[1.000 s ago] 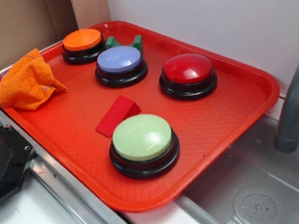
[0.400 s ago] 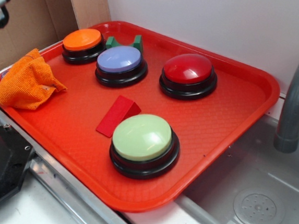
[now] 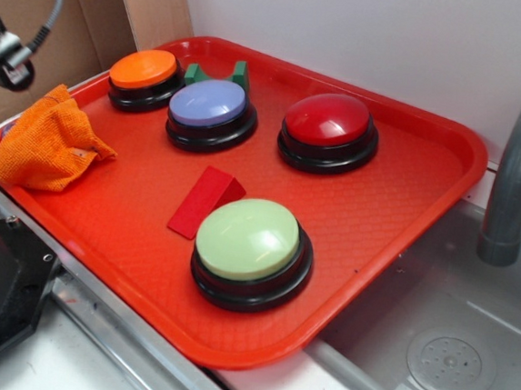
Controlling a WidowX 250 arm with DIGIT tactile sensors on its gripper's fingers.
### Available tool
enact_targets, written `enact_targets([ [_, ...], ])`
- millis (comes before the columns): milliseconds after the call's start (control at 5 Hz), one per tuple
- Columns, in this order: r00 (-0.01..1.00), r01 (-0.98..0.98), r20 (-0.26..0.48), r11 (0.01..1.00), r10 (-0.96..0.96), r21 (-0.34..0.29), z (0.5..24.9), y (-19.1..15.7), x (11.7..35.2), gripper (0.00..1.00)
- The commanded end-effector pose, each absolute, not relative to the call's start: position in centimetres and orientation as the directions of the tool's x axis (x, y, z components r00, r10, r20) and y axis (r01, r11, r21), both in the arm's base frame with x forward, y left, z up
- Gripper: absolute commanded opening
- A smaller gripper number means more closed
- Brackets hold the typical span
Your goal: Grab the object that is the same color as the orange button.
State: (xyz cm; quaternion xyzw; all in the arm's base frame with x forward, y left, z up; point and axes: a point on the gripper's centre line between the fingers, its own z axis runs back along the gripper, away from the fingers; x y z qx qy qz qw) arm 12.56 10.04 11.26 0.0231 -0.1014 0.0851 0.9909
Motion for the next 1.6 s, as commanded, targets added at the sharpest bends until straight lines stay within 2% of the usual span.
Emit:
enact_targets([
  [0, 0.968, -0.124, 0.228, 0.990, 0.106, 0.068, 7.4, 11.7, 14.8, 1.00],
  [200, 0.972, -0.113, 0.215, 0.991, 0.094, 0.076, 5.7, 12.0, 15.4, 1.00],
  [800, 0.978, -0.098, 0.187, 0.995, 0.094, 0.013, 2.4, 13.2, 16.4, 1.00],
  [1000, 0.979, -0.088, 0.187, 0.996, 0.084, 0.014, 2.0, 13.4, 16.5, 0.00],
  [1400, 0.981, -0.097, 0.170, 0.995, 0.091, 0.028, 2.3, 13.3, 16.5, 0.00],
])
